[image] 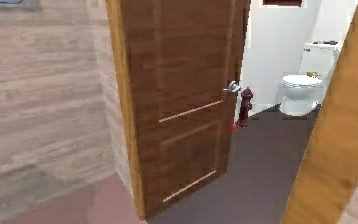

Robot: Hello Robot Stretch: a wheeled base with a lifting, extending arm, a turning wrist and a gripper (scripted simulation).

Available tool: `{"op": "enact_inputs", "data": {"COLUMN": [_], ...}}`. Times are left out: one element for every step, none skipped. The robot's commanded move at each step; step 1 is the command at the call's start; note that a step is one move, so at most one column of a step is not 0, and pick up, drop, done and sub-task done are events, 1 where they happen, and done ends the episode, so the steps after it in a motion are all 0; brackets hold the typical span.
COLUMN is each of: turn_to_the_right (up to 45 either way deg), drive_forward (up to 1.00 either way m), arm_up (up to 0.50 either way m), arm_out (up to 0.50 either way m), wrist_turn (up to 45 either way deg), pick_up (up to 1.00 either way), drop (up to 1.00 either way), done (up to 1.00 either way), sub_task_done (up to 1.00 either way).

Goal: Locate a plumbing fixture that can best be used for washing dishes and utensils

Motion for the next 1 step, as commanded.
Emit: {"op": "enact_inputs", "data": {"turn_to_the_right": [-33.0], "drive_forward": [0.00], "arm_up": [0.00], "arm_out": [0.00], "wrist_turn": [0.0], "pick_up": [0.00], "drop": [0.00], "done": [0.00], "sub_task_done": [0.00]}}
